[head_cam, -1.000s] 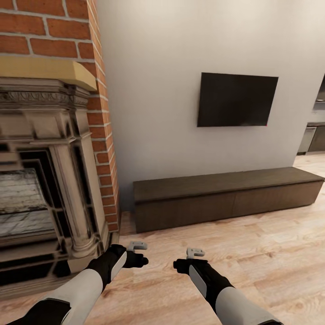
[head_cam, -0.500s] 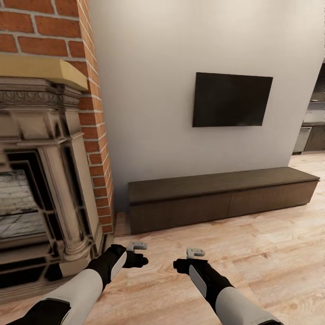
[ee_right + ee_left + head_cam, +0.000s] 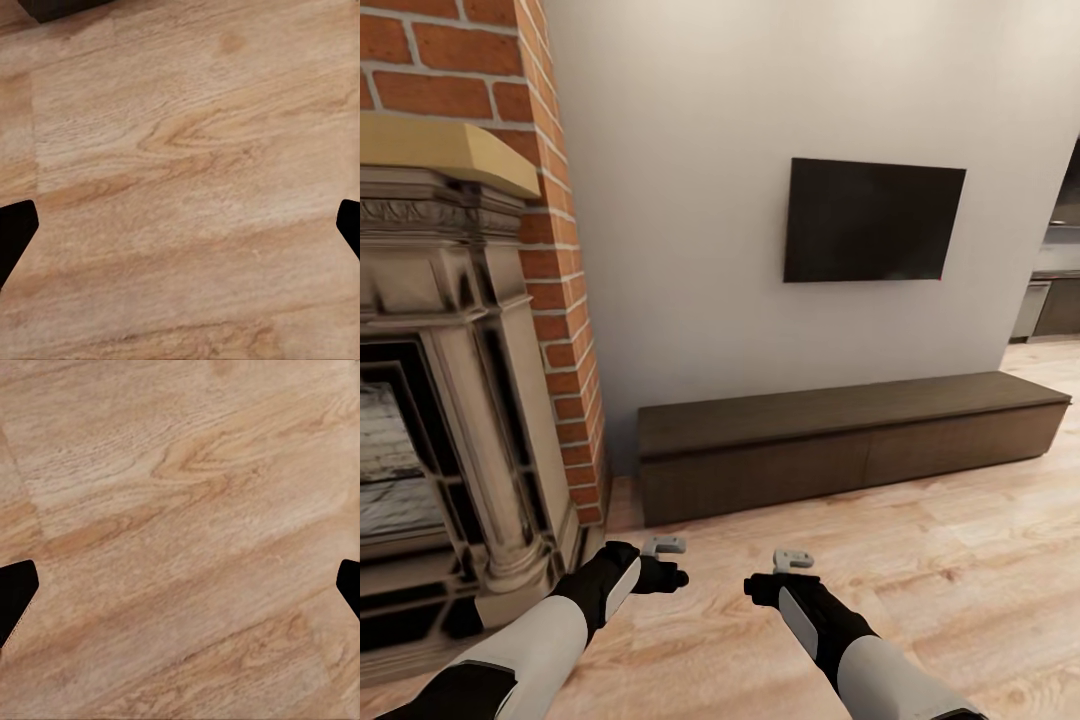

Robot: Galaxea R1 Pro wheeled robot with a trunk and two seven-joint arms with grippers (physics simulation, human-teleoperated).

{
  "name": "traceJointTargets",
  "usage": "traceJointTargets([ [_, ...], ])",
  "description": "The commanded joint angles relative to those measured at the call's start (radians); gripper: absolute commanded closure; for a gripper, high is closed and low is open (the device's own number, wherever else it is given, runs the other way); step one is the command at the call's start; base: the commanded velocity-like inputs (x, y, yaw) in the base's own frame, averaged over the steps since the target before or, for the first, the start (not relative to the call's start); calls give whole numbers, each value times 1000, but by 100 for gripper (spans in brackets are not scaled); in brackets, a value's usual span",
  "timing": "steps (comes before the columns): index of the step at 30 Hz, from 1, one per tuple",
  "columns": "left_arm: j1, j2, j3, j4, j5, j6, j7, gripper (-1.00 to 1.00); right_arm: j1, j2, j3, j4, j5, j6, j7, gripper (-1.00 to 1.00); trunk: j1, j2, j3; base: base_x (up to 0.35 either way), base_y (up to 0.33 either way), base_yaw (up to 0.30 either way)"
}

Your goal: Place each of the two pumpkins and all three candles from the living room inside a cabinet in the living room (use any cabinet), then make sure every cabinet is closed, and position the cauldron so it is next to a table in the living room.

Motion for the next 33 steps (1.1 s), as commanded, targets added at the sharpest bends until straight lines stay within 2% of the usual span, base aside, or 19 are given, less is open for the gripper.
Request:
traceJointTargets([
  [1, 0, 1, -7, -2, 7, 5, 1, -100, 0, 0, 5, -2, -10, 4, -9, -100, 0, 0, -1, 201, -3, 0],
  [18, 0, 1, -7, -2, 7, 5, -2, -100, 0, 0, 5, -2, -10, 5, -9, -100, 0, 0, -1, 129, -8, 0],
  [25, 0, 1, -7, -2, 7, 5, -4, -100, -1, 0, 5, -2, -10, 4, -9, -100, 0, 0, -1, 223, -53, 0],
  [33, 0, 1, -7, -2, 7, 4, -4, -100, 0, 0, 5, -2, -10, 4, -9, -100, 0, 0, -1, 60, -16, 0],
])
